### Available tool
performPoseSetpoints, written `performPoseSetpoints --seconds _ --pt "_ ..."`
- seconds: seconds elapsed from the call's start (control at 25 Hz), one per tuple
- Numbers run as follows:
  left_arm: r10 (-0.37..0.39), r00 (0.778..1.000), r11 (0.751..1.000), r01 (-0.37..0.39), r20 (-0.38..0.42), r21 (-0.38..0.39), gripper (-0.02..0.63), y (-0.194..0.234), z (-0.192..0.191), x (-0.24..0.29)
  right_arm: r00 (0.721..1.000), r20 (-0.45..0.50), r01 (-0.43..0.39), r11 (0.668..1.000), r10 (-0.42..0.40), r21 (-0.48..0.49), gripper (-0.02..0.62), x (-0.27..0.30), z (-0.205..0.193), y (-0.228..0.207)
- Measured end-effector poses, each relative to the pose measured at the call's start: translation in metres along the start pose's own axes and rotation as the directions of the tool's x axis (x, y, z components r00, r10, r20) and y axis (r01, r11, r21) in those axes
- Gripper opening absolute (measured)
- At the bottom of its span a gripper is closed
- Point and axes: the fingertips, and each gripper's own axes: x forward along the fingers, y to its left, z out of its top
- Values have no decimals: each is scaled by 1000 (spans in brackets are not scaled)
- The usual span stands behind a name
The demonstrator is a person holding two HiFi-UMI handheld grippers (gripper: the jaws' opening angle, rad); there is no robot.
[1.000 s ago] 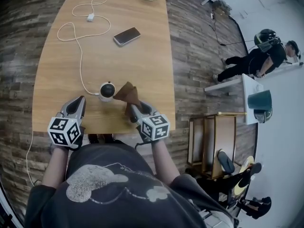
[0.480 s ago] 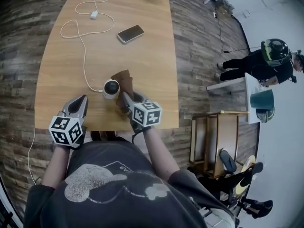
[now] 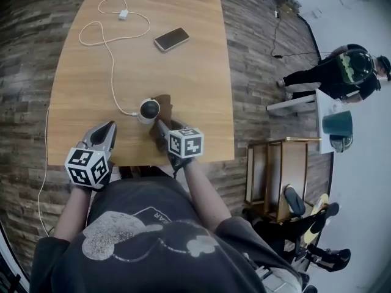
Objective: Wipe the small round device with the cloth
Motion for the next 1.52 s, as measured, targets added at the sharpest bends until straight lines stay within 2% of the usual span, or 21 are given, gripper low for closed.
performPoseSetpoints --seconds 0.2,0.28,0.4,0.56,0.72,0.8,0.88,1.0,1.2,1.32,1.44,1.52 --pt "-38 999 999 38 -10 8 18 0 0 8 996 79 46 998 -43 -35 78 -25 20 -11" --pt "-45 999 999 46 -11 14 18 0 2 11 992 126 27 996 -17 -83 78 -36 39 -12" --pt "-34 999 999 34 -6 17 18 1 5 16 986 155 -31 973 67 -228 78 -49 70 -6" --pt "9 1000 1000 -10 13 9 18 4 10 23 976 97 -135 890 196 -436 78 -44 101 5" --pt "61 997 998 -60 40 -19 18 1 14 21 949 -50 -282 769 311 -573 78 -26 104 18" --pt "91 994 996 -90 55 -28 18 3 17 22 918 -145 -376 697 368 -610 78 -17 100 26" --pt "125 990 992 -123 63 -42 18 5 20 22 888 -227 -448 640 400 -624 78 -8 95 31" --pt "177 982 983 -173 63 -64 18 11 18 20 866 -307 -496 595 395 -632 78 7 87 28" --pt "233 971 969 -228 50 -91 18 15 11 20 829 -400 -559 551 390 -620 77 26 70 22" --pt "251 967 964 -245 47 -99 18 11 7 20 818 -445 -575 531 364 -623 77 33 56 16" --pt "261 965 962 -256 40 -97 18 8 3 19 818 -467 -574 533 337 -621 77 36 45 11" --pt "267 963 960 -263 38 -100 18 8 0 17 821 -466 -568 550 328 -612 78 36 40 7"
